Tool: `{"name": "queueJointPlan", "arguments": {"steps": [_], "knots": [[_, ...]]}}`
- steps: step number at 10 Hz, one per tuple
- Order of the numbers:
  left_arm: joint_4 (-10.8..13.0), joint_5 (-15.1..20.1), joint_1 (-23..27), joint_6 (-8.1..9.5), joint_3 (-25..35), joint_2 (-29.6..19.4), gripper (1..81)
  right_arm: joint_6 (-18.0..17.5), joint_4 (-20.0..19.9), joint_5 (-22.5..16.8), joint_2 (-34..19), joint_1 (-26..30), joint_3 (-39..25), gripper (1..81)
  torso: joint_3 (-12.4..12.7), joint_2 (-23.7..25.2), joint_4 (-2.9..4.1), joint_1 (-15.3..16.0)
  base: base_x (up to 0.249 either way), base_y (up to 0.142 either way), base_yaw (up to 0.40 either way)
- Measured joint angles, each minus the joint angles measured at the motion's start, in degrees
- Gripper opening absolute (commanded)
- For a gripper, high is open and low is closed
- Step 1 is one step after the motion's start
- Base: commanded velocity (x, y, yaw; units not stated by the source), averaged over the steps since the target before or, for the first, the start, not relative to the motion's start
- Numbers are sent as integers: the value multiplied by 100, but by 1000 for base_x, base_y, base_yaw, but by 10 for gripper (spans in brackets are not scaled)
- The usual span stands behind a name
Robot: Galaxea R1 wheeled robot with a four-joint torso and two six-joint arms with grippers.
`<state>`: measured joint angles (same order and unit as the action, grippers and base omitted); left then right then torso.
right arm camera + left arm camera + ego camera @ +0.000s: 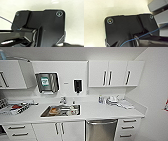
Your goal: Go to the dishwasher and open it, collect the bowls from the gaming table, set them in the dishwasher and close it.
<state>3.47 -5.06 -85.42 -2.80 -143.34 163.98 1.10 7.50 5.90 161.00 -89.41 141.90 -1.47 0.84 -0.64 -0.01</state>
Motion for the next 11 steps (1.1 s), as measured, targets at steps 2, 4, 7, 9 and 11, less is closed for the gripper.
{"name": "queueJointPlan", "arguments": {"steps": [2, 4, 7, 9, 11], "knots": [[2, 35, -66, 0, 0, 0, 811, -2, 0, -21, -2, -45, 0, 811, 0, 0, 0, 1, 92, 0, 0], [2, 35, -68, 0, 0, 2, 811, 0, 0, -34, -2, -52, 0, 811, 0, 0, 0, -2, 91, 0, 0], [0, 29, -44, 0, 0, 0, 811, 0, 0, -30, 0, -43, 0, 811, 0, 0, 0, 0, 92, 0, 0], [2, 29, -41, 0, 0, 0, 811, 0, 0, -32, 0, -56, 0, 811, 0, 0, 0, 0, 92, 0, 0], [0, 32, -49, 0, 0, 2, 811, 0, 0, -32, -2, -56, 0, 811, 0, 0, 0, 0, 92, 0, 0]]}}
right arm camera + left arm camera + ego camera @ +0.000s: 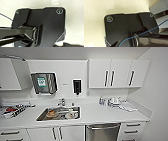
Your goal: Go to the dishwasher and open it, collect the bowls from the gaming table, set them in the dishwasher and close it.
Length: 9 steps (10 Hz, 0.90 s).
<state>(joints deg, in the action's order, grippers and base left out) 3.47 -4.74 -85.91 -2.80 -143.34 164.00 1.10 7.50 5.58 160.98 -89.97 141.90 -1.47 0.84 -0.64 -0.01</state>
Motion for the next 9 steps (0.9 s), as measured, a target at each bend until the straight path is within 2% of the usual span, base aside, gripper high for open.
{"name": "queueJointPlan", "arguments": {"steps": [9], "knots": [[0, -2, 2, 0, 0, -2, 811, 0, 0, 4, 2, 11, 2, 811, 0, 0, 0, 1, 92, 0, 0]]}}
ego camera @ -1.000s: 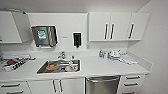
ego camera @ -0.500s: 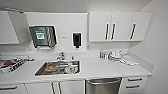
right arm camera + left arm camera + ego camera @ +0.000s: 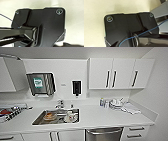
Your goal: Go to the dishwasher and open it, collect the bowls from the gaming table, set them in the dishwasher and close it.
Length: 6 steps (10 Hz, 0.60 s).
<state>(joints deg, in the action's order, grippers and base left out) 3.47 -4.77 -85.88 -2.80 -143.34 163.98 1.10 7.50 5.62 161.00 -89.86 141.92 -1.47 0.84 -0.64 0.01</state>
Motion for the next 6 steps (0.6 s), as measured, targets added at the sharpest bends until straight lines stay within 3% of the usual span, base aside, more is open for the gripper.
{"name": "queueJointPlan", "arguments": {"steps": [6], "knots": [[2, 0, 9, 0, 0, 0, 811, 0, 0, -2, 2, 0, 0, 811, 0, 0, 0, 0, 92, 0, 0]]}}
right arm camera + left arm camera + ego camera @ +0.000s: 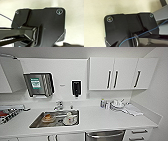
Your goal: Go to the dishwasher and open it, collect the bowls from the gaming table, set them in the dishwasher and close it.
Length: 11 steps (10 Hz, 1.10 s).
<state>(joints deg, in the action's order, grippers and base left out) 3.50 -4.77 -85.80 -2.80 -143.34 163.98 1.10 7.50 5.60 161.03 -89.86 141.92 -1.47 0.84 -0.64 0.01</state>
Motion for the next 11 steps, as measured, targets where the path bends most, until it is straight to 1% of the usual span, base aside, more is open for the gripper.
{"name": "queueJointPlan", "arguments": {"steps": [8, 11], "knots": [[2, 0, 2, 0, 0, 2, 811, -2, 0, 0, 11, 0, 0, 811, 0, 0, 0, 0, 90, 0, 0], [2, -18, 22, 0, 0, 6, 811, -2, 0, 29, 11, 33, 0, 811, 0, -2, 0, 7, 0, 0, 0]]}}
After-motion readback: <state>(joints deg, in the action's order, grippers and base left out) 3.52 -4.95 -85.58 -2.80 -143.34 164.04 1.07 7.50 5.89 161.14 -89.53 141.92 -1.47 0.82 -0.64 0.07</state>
